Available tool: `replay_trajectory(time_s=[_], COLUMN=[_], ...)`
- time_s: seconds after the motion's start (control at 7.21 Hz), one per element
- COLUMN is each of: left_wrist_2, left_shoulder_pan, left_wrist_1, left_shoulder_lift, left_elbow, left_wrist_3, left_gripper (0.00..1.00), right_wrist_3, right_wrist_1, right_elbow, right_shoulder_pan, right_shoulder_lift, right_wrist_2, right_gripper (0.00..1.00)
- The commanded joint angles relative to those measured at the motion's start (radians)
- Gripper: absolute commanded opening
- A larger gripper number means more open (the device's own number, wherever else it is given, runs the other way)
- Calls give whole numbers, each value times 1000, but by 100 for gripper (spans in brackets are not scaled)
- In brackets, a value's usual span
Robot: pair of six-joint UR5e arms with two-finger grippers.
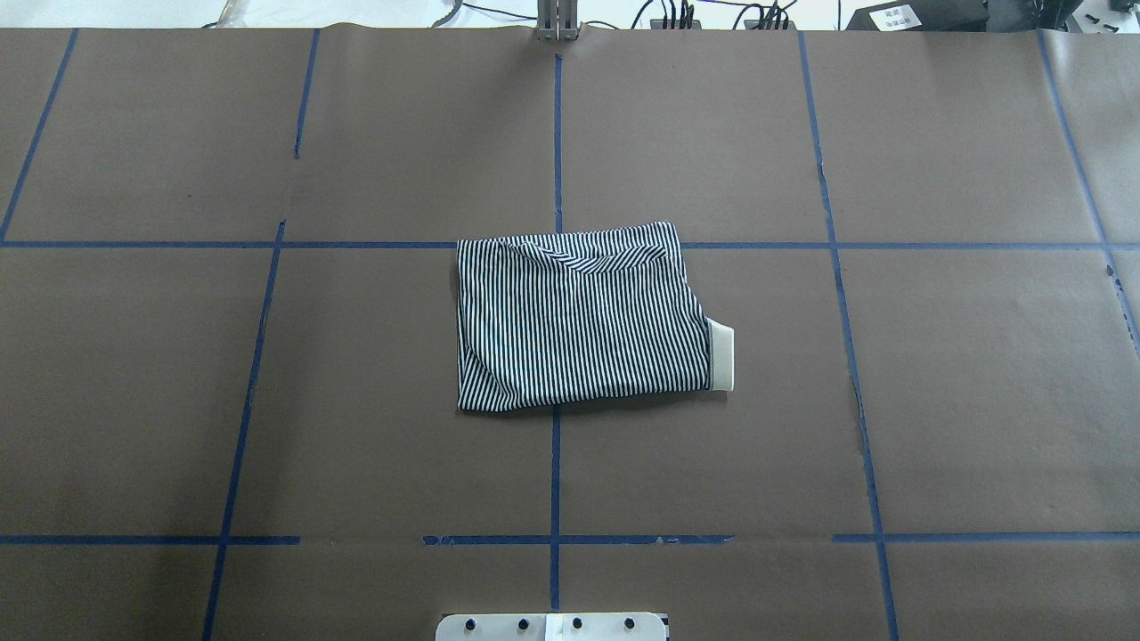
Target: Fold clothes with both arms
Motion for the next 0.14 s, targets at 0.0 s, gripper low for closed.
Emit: replay_trajectory(time_s=[0.0], left_wrist_2=[0], left_shoulder_pan=[0], left_wrist_1=[-2], left_shoulder_lift=[-1], left_elbow=[-2], left_wrist_3=[1], left_gripper=[100], right_wrist_3=[1], right_wrist_1=[0], right_elbow=[0], right_shoulder_pan=[0], right_shoulder_lift=[0], right_wrist_2=[0], right_gripper=[100])
